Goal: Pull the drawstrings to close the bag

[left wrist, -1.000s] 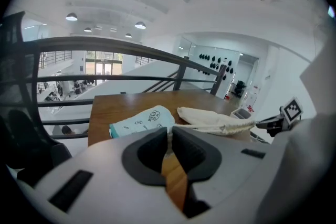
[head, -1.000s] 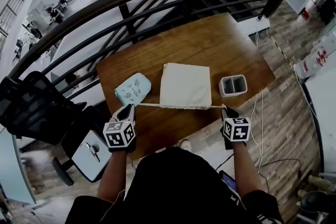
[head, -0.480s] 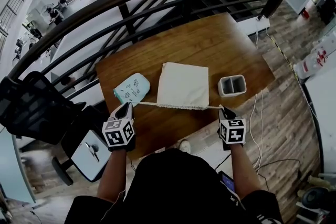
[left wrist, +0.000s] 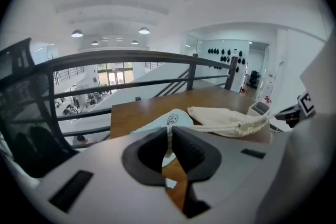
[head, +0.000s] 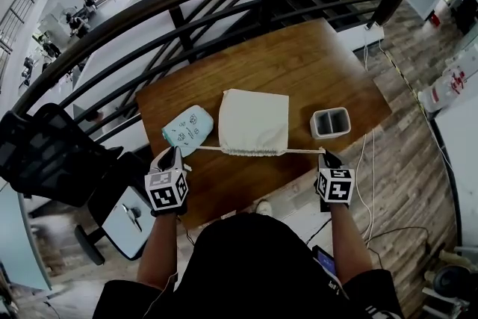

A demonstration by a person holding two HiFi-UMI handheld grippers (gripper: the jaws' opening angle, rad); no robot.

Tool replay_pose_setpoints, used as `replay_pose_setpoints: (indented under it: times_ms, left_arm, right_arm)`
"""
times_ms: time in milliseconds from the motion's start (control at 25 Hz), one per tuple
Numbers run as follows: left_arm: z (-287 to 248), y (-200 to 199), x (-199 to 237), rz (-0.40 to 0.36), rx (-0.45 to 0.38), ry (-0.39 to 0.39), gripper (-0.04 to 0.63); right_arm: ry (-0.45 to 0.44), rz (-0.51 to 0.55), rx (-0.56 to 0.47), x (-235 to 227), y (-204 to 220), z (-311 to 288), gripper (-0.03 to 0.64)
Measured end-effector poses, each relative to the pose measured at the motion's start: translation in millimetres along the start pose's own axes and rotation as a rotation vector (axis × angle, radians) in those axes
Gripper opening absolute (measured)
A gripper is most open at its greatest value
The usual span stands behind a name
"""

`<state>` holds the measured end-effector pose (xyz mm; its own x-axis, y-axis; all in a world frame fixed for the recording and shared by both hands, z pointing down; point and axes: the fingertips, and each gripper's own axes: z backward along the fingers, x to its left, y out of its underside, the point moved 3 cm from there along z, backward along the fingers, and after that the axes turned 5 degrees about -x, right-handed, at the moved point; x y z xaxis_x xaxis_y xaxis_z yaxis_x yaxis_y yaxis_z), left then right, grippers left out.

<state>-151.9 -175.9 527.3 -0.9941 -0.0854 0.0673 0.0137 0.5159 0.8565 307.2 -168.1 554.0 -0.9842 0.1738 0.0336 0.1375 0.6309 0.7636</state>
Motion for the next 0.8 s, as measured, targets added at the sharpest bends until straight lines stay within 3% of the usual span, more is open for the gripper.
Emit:
replay_pose_setpoints:
  times_ms: [320, 520, 800]
  left_arm:
    - [1.4, -0.5, -10.4, -0.002, -0.005, 0.029, 0.035]
    - [-2.9, 14.1, -5.2, 0.133, 0.026, 0.025, 0.035]
    - [-1.2, 14.7, -5.1, 0.117, 0.032, 0.005, 0.035]
  right_arm:
    - [0.014, -0.089, -0.009, -15.7, 1.4, 4.1, 0.035]
    - [0.06, -0.18, -0.006, -41.3, 10.6, 4.0, 0.037]
    - [0.056, -0.208, -0.02, -38.2, 5.6, 6.6, 0.035]
